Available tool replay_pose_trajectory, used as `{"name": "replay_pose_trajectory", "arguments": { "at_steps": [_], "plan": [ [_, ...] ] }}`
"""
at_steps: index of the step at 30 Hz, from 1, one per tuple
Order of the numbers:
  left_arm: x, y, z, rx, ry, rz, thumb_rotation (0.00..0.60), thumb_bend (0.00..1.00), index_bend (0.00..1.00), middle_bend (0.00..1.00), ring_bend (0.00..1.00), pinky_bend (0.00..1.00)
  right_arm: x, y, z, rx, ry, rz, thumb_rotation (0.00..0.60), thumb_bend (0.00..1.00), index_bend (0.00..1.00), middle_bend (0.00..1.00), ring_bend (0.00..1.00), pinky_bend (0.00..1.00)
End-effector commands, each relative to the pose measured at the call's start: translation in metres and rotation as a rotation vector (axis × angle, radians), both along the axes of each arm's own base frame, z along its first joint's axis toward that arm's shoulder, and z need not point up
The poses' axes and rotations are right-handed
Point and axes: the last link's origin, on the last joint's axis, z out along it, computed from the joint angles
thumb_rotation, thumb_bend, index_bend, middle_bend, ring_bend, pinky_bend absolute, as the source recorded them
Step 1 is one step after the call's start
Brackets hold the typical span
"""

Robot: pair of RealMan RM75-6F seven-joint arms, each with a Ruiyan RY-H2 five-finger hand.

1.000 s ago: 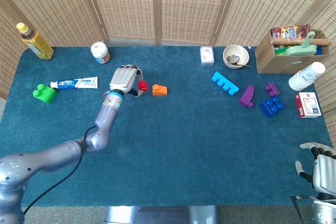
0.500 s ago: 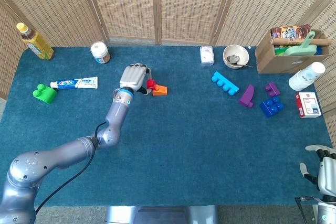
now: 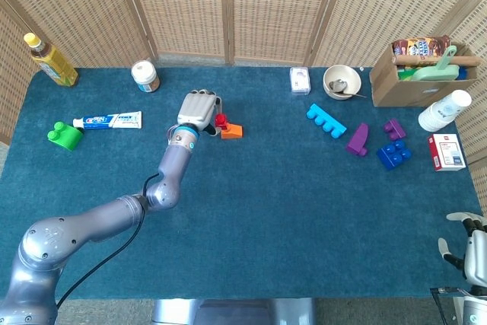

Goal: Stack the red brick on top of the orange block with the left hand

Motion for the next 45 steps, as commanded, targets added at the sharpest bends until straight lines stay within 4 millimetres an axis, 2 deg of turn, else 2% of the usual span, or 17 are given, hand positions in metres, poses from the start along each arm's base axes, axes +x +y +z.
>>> {"name": "replay_pose_trajectory", "arguments": {
  "at_steps": [1, 13, 37, 45],
  "plan": [
    [0.002, 0.001, -0.003, -0.009, 0.006, 0.008, 0.572, 0.35, 0.54, 0.3, 0.21, 0.21, 0.0, 0.001, 0.001, -0.003, 0.001, -0.001, 0.6, 0.27, 0.37, 0.36, 0.25, 0.22],
    [0.002, 0.003, -0.006, -0.029, 0.007, 0.044, 0.57, 0.35, 0.54, 0.3, 0.21, 0.21, -0.002, 0.003, 0.001, -0.01, -0.001, -0.003, 0.6, 0.27, 0.37, 0.36, 0.25, 0.22],
    [0.024, 0.006, -0.015, -0.049, 0.081, 0.048, 0.572, 0.36, 0.54, 0.3, 0.21, 0.21, -0.008, 0.009, 0.003, -0.026, -0.005, -0.02, 0.6, 0.27, 0.37, 0.36, 0.24, 0.22],
    [0.02, 0.006, -0.015, -0.056, 0.091, 0.074, 0.566, 0.36, 0.54, 0.3, 0.21, 0.21, -0.008, 0.009, 0.002, -0.025, -0.006, -0.017, 0.6, 0.27, 0.37, 0.36, 0.23, 0.22]
  ]
}}
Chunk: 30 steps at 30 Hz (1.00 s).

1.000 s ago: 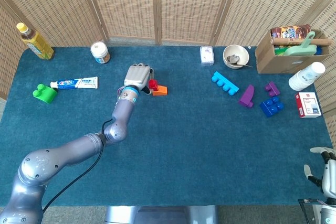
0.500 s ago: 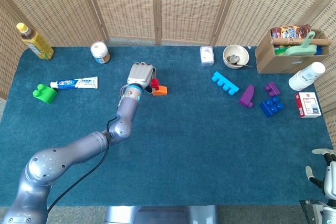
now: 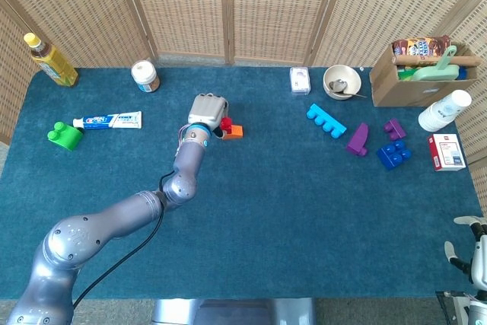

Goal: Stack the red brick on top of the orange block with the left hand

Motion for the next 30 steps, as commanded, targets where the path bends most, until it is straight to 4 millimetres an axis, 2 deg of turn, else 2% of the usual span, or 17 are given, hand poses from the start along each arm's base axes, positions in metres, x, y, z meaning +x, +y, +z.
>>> {"name": "replay_pose_trajectory", "arguments": {
  "at_steps": [1, 20, 30],
  "plan": [
    [-0.002, 0.0, 0.0, -0.002, 0.001, 0.008, 0.567, 0.36, 0.54, 0.3, 0.21, 0.21, 0.0, 0.0, 0.0, 0.002, -0.001, -0.002, 0.6, 0.27, 0.37, 0.36, 0.23, 0.22],
    [-0.018, -0.001, -0.004, -0.002, 0.001, 0.016, 0.571, 0.35, 0.53, 0.3, 0.21, 0.21, 0.0, 0.0, 0.0, 0.0, -0.009, 0.001, 0.6, 0.27, 0.37, 0.36, 0.23, 0.22],
    [-0.017, -0.001, 0.005, -0.001, -0.031, -0.001, 0.565, 0.35, 0.33, 0.27, 0.19, 0.2, 0.001, -0.001, 0.0, 0.001, -0.008, 0.003, 0.6, 0.27, 0.36, 0.36, 0.23, 0.22]
  ]
}}
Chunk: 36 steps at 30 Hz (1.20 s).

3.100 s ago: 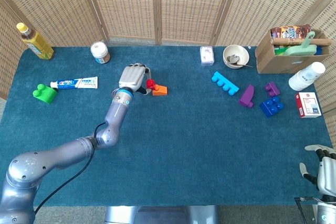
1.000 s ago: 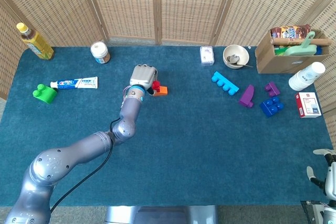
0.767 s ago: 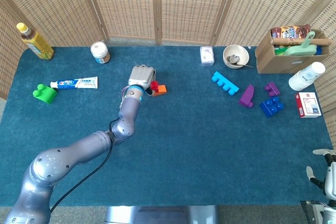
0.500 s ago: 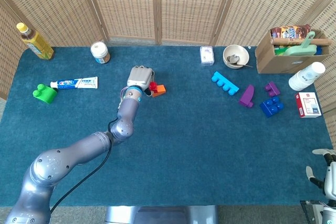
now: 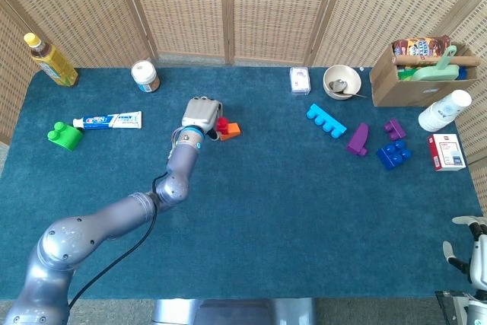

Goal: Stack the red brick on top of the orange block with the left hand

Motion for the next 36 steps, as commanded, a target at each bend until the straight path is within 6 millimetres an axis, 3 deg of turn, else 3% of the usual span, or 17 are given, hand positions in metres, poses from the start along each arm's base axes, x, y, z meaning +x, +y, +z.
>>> {"name": "replay_pose_trajectory", "arguments": {
  "at_steps": [1, 10, 17, 30, 36],
  "plan": [
    [0.002, 0.0, 0.006, 0.009, -0.018, -0.009, 0.566, 0.35, 0.32, 0.27, 0.18, 0.2, 0.001, 0.0, 0.0, 0.0, 0.0, 0.003, 0.6, 0.27, 0.36, 0.36, 0.23, 0.22],
    [0.006, -0.005, 0.025, 0.02, -0.078, -0.049, 0.567, 0.35, 0.26, 0.24, 0.15, 0.2, 0.004, -0.002, -0.001, 0.001, 0.002, 0.01, 0.6, 0.27, 0.36, 0.36, 0.23, 0.22],
    [-0.004, -0.03, 0.051, 0.035, -0.107, -0.112, 0.572, 0.35, 0.26, 0.23, 0.15, 0.2, 0.006, -0.008, 0.004, -0.015, 0.011, 0.025, 0.6, 0.27, 0.36, 0.36, 0.23, 0.22],
    [-0.078, -0.109, 0.124, 0.122, -0.206, -0.111, 0.574, 0.35, 0.28, 0.23, 0.15, 0.2, 0.014, -0.037, 0.004, -0.028, 0.048, 0.069, 0.6, 0.27, 0.36, 0.36, 0.22, 0.22],
    [-0.131, -0.168, 0.16, 0.191, -0.238, -0.074, 0.572, 0.34, 0.29, 0.23, 0.15, 0.2, 0.028, -0.057, 0.0, -0.028, 0.076, 0.12, 0.6, 0.27, 0.36, 0.35, 0.21, 0.22]
  ]
}}
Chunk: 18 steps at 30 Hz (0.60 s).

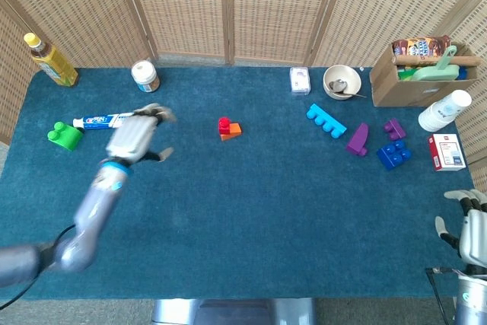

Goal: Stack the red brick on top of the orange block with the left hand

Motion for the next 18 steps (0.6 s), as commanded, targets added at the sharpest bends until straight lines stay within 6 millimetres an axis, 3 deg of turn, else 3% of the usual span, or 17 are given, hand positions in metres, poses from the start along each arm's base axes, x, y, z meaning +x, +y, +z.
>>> {"name": "replay_pose_trajectory", "arguments": {
  "at_steps": [1, 5, 7, 13, 18],
  "plan": [
    [-0.039, -0.046, 0.029, 0.053, -0.025, 0.029, 0.572, 0.34, 0.29, 0.23, 0.15, 0.2, 0.007, -0.009, -0.002, 0.003, 0.012, 0.023, 0.6, 0.27, 0.35, 0.35, 0.21, 0.22],
    [-0.063, -0.079, 0.041, 0.095, -0.025, 0.035, 0.573, 0.34, 0.29, 0.23, 0.15, 0.2, 0.013, -0.014, -0.005, 0.001, 0.023, 0.042, 0.6, 0.27, 0.35, 0.35, 0.2, 0.22],
    [-0.083, -0.108, 0.048, 0.134, -0.008, 0.047, 0.574, 0.34, 0.29, 0.24, 0.15, 0.19, 0.018, -0.017, -0.008, 0.002, 0.033, 0.056, 0.6, 0.27, 0.35, 0.35, 0.2, 0.22],
    [-0.116, -0.16, 0.064, 0.242, 0.013, 0.064, 0.579, 0.34, 0.32, 0.24, 0.15, 0.17, 0.025, -0.015, -0.014, 0.012, 0.054, 0.078, 0.6, 0.27, 0.35, 0.31, 0.18, 0.22],
    [-0.136, -0.197, 0.065, 0.263, 0.011, 0.096, 0.581, 0.34, 0.32, 0.25, 0.15, 0.17, 0.026, -0.008, -0.018, 0.02, 0.054, 0.084, 0.6, 0.27, 0.35, 0.31, 0.17, 0.22]
  ]
}}
